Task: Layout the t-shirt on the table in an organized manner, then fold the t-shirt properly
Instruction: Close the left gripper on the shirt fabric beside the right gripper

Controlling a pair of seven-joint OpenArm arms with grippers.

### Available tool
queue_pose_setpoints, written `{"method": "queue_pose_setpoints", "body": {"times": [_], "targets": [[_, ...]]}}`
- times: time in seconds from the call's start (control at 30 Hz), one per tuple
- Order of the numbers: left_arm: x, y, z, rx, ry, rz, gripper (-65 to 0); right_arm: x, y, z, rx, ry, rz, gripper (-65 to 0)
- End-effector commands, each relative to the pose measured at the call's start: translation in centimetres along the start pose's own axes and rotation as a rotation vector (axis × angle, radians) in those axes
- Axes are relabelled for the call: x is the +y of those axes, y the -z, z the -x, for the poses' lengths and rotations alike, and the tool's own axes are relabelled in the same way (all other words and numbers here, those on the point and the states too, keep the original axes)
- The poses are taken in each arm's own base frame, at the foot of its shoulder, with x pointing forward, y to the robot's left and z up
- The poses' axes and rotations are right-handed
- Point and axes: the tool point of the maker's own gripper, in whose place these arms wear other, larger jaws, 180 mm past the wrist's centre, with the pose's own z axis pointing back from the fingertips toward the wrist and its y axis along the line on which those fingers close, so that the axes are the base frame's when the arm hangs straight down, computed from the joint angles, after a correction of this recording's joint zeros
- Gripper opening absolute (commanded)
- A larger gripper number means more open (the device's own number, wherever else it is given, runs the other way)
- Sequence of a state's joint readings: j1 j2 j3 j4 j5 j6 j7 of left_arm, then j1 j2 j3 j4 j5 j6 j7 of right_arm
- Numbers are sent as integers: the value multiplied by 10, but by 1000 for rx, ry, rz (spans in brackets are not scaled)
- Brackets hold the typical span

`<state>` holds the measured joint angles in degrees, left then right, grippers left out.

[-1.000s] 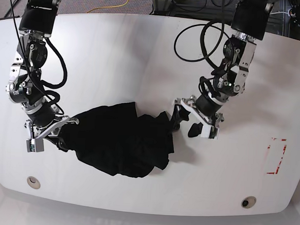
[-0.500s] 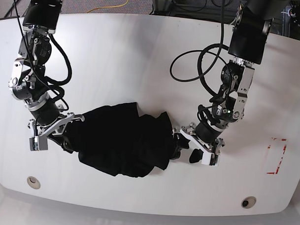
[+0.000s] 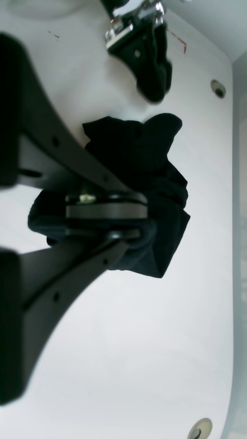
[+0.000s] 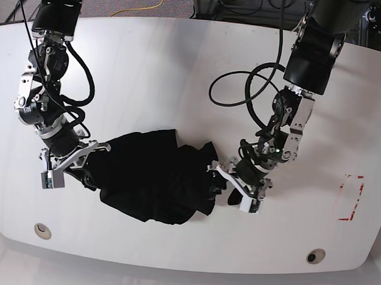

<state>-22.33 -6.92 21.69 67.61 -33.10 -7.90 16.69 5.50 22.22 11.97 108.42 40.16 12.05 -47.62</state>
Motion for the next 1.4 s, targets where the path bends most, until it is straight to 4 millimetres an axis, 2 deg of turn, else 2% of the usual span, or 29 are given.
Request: {"method": "queue_pose_setpoints", "body": {"times": [0.0,0.17,0.37,0.43,0.53,0.67,0.8,0.87,0.97,1.1,1.2,1.37], "targets": [[-9,7,-26,-67,0,23,-233,2,-3,-21,-65,-25,-9,-650],[-17,16,-16,-44,-32,30,-232,2,-3,-21,-65,-25,-9,-650],[-16,22,-19,-73,-46,23,-232,3,-4,-23,-70,-30,-12,-650],[-13,23,-13,-59,-50,16,-232,5,-5,-24,-74,-34,-14,-650],[-21,28,-6,-42,-57,29,-232,7,-7,-26,-82,-41,-18,-650],[-25,32,-11,-47,-54,36,-232,8,-7,-26,-82,-41,-18,-650],[-21,35,-4,-24,-61,23,-233,8,-7,-26,-82,-41,-18,-650],[-26,38,-1,-17,-73,29,-235,8,-7,-26,-82,-41,-18,-650],[-30,42,-8,-28,-74,37,-235,8,-7,-26,-82,-41,-18,-650],[-30,44,-8,-23,-74,35,-237,8,-7,-27,-83,-42,-19,-650],[-31,44,-9,-25,-75,37,-262,8,-7,-27,-83,-42,-19,-650],[-31,44,-10,-30,-75,37,-388,8,-7,-27,-83,-42,-19,-650]]}}
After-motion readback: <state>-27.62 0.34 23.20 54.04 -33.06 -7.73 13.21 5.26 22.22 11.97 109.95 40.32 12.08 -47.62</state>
